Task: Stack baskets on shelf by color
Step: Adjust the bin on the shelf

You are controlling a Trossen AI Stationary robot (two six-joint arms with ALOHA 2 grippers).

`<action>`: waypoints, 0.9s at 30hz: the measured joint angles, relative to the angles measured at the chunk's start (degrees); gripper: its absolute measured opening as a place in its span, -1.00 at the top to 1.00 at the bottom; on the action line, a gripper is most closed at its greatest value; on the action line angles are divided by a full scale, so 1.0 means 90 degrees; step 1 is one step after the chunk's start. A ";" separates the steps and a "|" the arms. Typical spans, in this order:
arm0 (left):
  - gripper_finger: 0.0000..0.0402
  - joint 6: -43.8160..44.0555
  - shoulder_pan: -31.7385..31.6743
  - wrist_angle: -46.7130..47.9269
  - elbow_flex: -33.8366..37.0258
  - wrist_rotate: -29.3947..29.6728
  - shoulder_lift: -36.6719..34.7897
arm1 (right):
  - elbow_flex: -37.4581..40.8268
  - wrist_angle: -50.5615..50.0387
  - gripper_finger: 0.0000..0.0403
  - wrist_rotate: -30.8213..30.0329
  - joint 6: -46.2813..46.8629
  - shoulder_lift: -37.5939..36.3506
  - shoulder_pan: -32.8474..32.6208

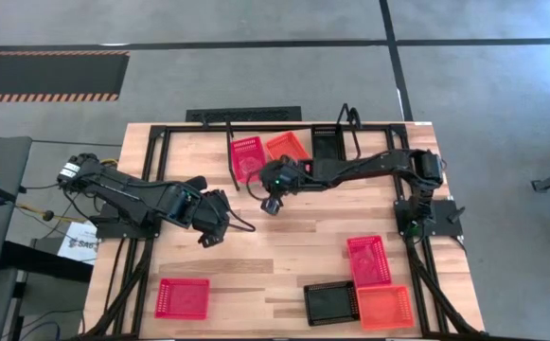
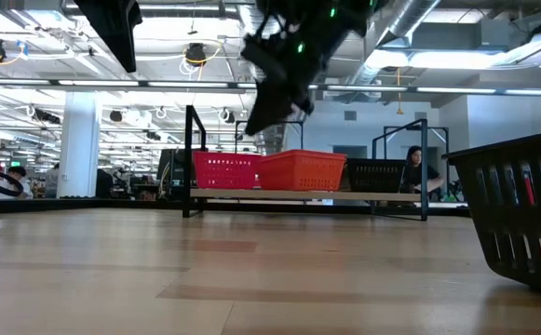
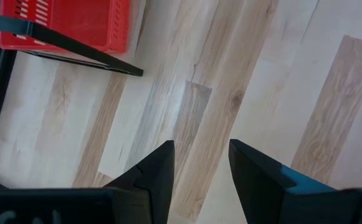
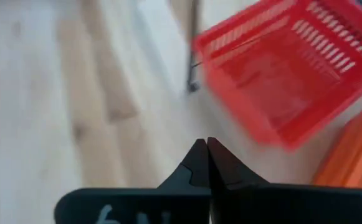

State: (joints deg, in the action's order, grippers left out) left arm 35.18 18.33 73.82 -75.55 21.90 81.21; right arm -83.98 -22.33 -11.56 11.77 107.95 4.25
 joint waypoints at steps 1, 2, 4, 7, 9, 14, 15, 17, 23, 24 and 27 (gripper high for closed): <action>0.30 0.0000 0.0000 0.0000 -0.0002 0.0002 0.0000 | -0.0143 -0.0076 1.00 -0.0088 -0.0090 -0.0014 -0.0076; 0.30 -0.0002 -0.0001 -0.0005 0.0000 0.0002 0.0002 | -0.0290 -0.0184 1.00 -0.0235 -0.0172 -0.0014 -0.0126; 0.30 -0.0015 0.0000 -0.0002 -0.0002 0.0006 0.0000 | -0.0583 -0.0890 1.00 -0.0590 -0.0289 -0.0019 -0.0185; 0.30 -0.0027 -0.0001 -0.0002 0.0000 0.0007 0.0002 | -0.0840 -0.1888 1.00 -0.0788 -0.0357 -0.0016 -0.0143; 0.30 -0.0032 0.0000 0.0000 0.0000 0.0007 0.0002 | -0.0830 -0.2352 1.00 -0.0808 -0.0356 -0.0009 -0.0067; 0.30 -0.0051 0.0001 -0.0001 -0.0001 0.0026 0.0002 | -0.0756 -0.2701 1.00 -0.0897 -0.0474 0.0016 0.0154; 0.30 -0.0051 0.0001 0.0000 -0.0001 0.0027 0.0001 | -0.0756 -0.2677 1.00 -0.0903 -0.0558 0.0015 0.0204; 0.30 -0.0051 0.0002 0.0000 0.0000 0.0026 0.0002 | -0.0751 -0.2561 1.00 -0.0908 -0.0735 0.0015 0.0314; 0.30 -0.0051 0.0002 0.0000 0.0000 0.0024 0.0002 | -0.0751 -0.2452 1.00 -0.0895 -0.0973 0.0015 0.0675; 0.30 -0.0051 -0.0001 0.0000 -0.0002 0.0024 0.0002 | -0.0751 -0.2462 1.00 -0.0808 -0.0975 0.0015 0.0727; 0.30 -0.0051 0.0000 0.0000 0.0000 0.0024 0.0002 | -0.0751 -0.2427 1.00 -0.0348 -0.0928 0.0015 0.0865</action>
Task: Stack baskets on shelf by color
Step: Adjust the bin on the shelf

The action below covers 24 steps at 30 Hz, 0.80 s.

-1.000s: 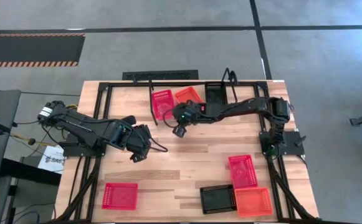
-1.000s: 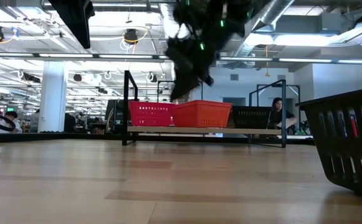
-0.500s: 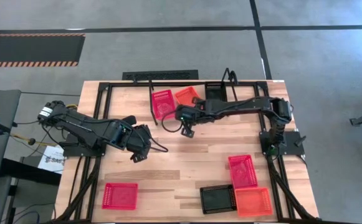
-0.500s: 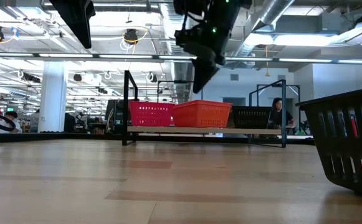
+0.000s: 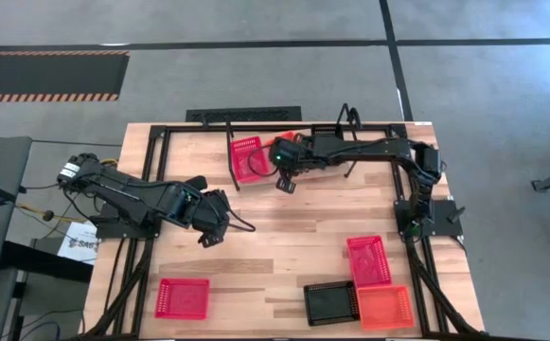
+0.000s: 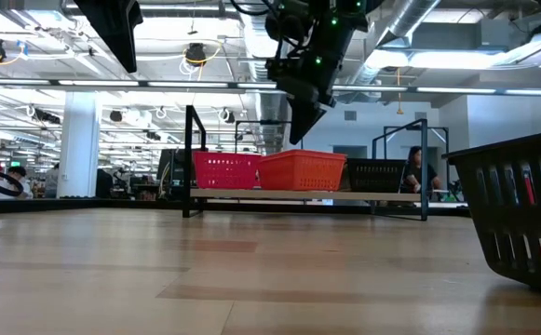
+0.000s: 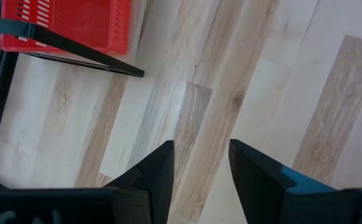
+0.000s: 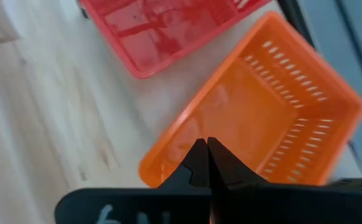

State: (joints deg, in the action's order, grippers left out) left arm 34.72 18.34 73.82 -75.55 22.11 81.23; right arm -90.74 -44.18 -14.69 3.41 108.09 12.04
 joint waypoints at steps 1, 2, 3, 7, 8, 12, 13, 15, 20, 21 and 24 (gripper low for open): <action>0.30 0.0000 -0.0001 0.0000 -0.0001 0.0000 0.0000 | 0.0000 0.0022 1.00 0.0110 0.0003 0.0000 0.0025; 0.30 0.0000 0.0001 0.0000 0.0000 0.0000 0.0000 | 0.0000 0.0031 1.00 0.0183 0.0001 0.0000 0.0042; 0.30 0.0000 -0.0001 0.0000 -0.0001 0.0000 0.0000 | 0.0000 0.0028 1.00 0.0288 0.0001 0.0000 0.0060; 0.30 0.0000 -0.0001 0.0000 0.0000 -0.0002 0.0000 | 0.0001 0.0057 1.00 0.0621 0.0065 0.0000 0.0136; 0.30 0.0000 -0.0001 0.0000 0.0000 -0.0002 0.0000 | 0.0005 0.0055 1.00 0.0636 0.0067 0.0000 0.0149; 0.30 0.0005 0.0001 0.0000 0.0000 -0.0005 0.0000 | 0.0007 0.0051 1.00 0.0668 0.0026 0.0000 0.0233; 0.30 0.0005 0.0000 0.0000 0.0000 -0.0006 -0.0001 | 0.0007 0.0049 1.00 0.0670 -0.0023 0.0000 0.0257; 0.30 0.0007 0.0001 0.0000 0.0000 -0.0008 0.0000 | 0.0007 0.0031 1.00 0.0670 -0.0043 0.0000 0.0312; 0.30 0.0012 0.0001 0.0000 -0.0001 -0.0024 0.0000 | 0.0007 0.0033 1.00 0.0629 -0.0031 0.0011 0.0402; 0.30 0.0023 0.0001 0.0000 0.0000 -0.0023 0.0000 | 0.0004 0.0073 1.00 0.0593 -0.0002 0.0090 0.0403; 0.30 0.0037 0.0001 0.0000 0.0000 -0.0022 0.0000 | 0.0033 -0.0023 1.00 0.0502 0.0159 0.0302 0.0427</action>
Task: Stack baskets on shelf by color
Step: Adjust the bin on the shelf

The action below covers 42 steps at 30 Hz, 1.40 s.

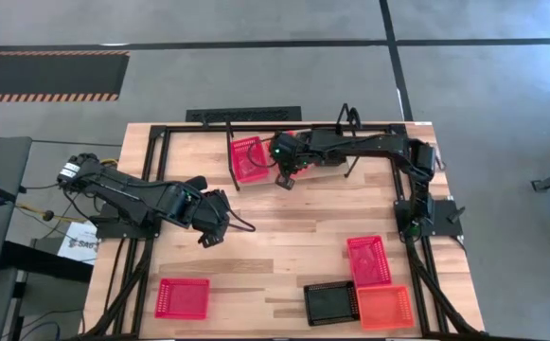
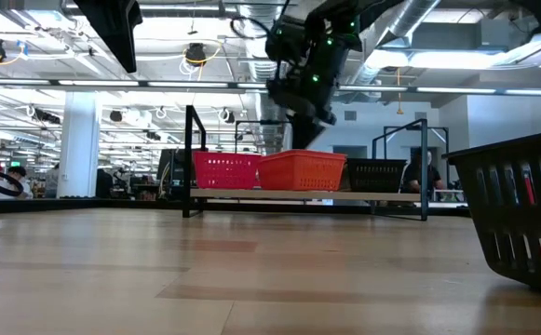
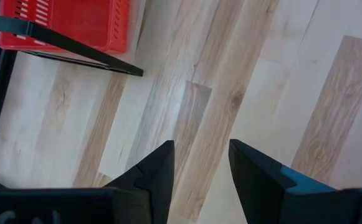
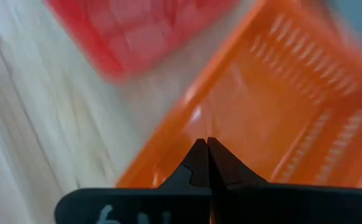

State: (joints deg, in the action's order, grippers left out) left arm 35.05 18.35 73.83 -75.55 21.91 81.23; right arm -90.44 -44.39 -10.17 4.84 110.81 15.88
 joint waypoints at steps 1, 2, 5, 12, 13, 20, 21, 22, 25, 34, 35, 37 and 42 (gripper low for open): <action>0.30 0.0011 -0.0002 0.0009 0.0000 0.0000 -0.0002 | -0.0010 -0.0007 1.00 -0.0014 0.0000 0.0101 -0.0024; 0.30 0.0018 -0.0001 0.0016 -0.0001 0.0002 -0.0002 | -0.0039 0.0151 1.00 -0.0017 0.0012 0.0200 -0.0057; 0.30 0.0016 -0.0001 0.0017 -0.0001 0.0000 -0.0005 | -0.0023 -0.0043 1.00 -0.0027 -0.0075 0.0331 -0.0135; 0.30 -0.0013 -0.0002 0.0009 -0.0002 0.0003 0.0000 | -0.0038 0.0246 1.00 -0.0015 0.0030 0.0410 -0.0175; 0.30 -0.0009 -0.0002 0.0011 -0.0002 0.0005 -0.0004 | -0.0038 0.0287 1.00 -0.0013 0.0059 0.0410 -0.0158; 0.30 -0.0005 -0.0002 0.0009 -0.0002 -0.0015 0.0000 | -0.0038 0.0964 1.00 -0.0015 -0.0060 0.0395 0.0012; 0.30 -0.0003 -0.0002 0.0012 -0.0002 -0.0022 -0.0002 | -0.0038 0.0965 1.00 -0.0020 -0.0082 0.0395 0.0081; 0.30 -0.0003 -0.0002 0.0009 -0.0002 -0.0024 -0.0001 | -0.0038 0.0992 1.00 -0.0022 -0.0092 0.0395 0.0169; 0.30 0.0005 -0.0001 0.0012 -0.0002 -0.0025 -0.0002 | -0.0038 0.0993 1.00 -0.0026 -0.0099 0.0395 0.0425; 0.30 0.0011 0.0000 0.0012 -0.0002 -0.0034 0.0000 | -0.0038 0.1045 1.00 -0.0026 -0.0266 0.0395 0.1032; 0.30 0.0011 -0.0001 0.0012 -0.0002 -0.0034 -0.0002 | -0.0038 0.1078 1.00 -0.0031 -0.0296 0.0395 0.1084; 0.30 0.0011 0.0000 0.0012 -0.0002 -0.0036 0.0000 | -0.0038 0.1162 1.00 -0.0030 -0.0410 0.0395 0.1165; 0.30 0.0015 -0.0002 0.0012 -0.0002 -0.0046 -0.0001 | -0.0038 0.1278 1.00 -0.0034 -0.0594 0.0395 0.1316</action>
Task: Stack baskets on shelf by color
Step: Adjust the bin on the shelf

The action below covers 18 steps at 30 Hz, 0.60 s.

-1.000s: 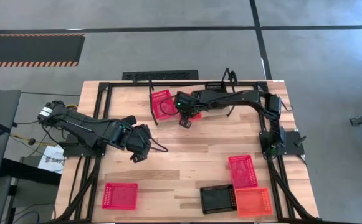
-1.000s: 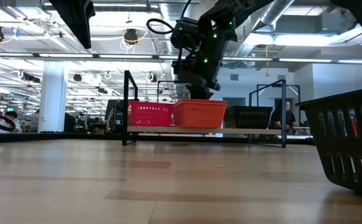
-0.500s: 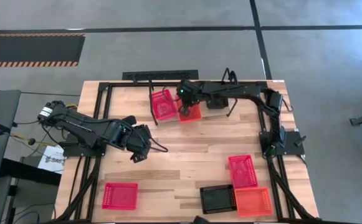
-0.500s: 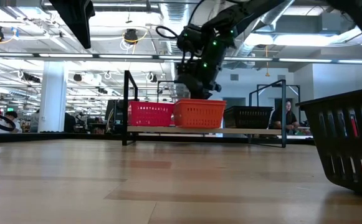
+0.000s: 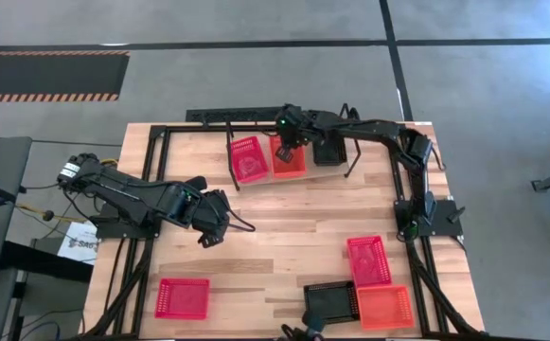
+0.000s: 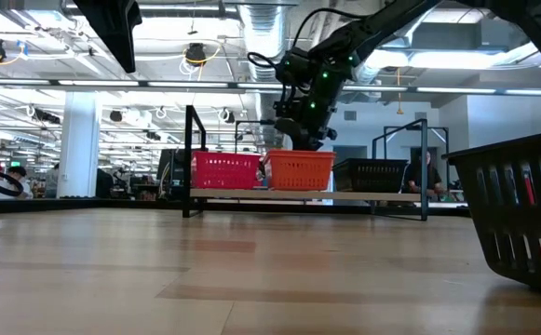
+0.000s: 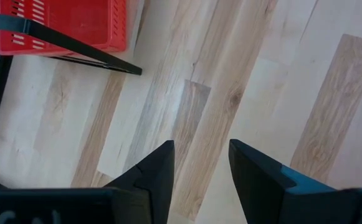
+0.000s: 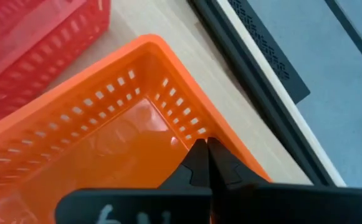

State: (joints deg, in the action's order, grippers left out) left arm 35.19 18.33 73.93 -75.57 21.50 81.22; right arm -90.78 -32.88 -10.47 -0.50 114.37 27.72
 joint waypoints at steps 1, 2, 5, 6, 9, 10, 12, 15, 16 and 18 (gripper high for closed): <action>0.30 0.0002 0.0002 0.0000 0.0000 0.0000 0.0000 | 0.0000 -0.0001 1.00 0.0002 -0.0017 0.0000 0.0030; 0.30 0.0004 0.0000 0.0000 0.0000 0.0000 0.0000 | 0.0000 0.0003 1.00 0.0002 -0.0023 0.0000 0.0059; 0.30 0.0006 0.0002 0.0000 0.0000 0.0000 0.0002 | 0.0000 0.0003 1.00 0.0001 -0.0109 0.0000 0.0121; 0.30 0.0006 0.0000 0.0000 0.0000 0.0000 0.0001 | 0.0000 0.0005 1.00 0.0000 -0.0136 0.0000 0.0148; 0.30 0.0009 0.0001 0.0000 0.0000 0.0001 -0.0001 | 0.0000 0.0003 1.00 0.0003 -0.0166 0.0000 0.0191; 0.30 0.0009 0.0000 0.0000 0.0000 0.0002 0.0001 | 0.0000 0.0005 1.00 0.0004 -0.0166 0.0000 0.0197; 0.30 0.0009 0.0000 0.0000 0.0000 0.0002 -0.0001 | 0.0000 0.0005 1.00 0.0004 -0.0176 0.0000 0.0198; 0.30 0.0015 0.0002 -0.0002 0.0000 0.0005 0.0001 | 0.0000 0.0002 1.00 0.0051 -0.0173 0.0000 0.0198; 0.30 0.0019 0.0000 -0.0002 0.0000 0.0007 -0.0001 | 0.0000 0.0000 1.00 0.0141 -0.0121 0.0000 0.0182; 0.30 0.0023 0.0001 -0.0002 0.0000 0.0008 0.0001 | 0.0000 -0.0030 1.00 0.0294 0.0049 -0.0021 0.0096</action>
State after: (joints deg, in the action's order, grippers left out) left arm 35.40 18.34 73.91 -75.57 21.57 81.22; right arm -90.78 -33.15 -7.83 -0.06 114.17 28.59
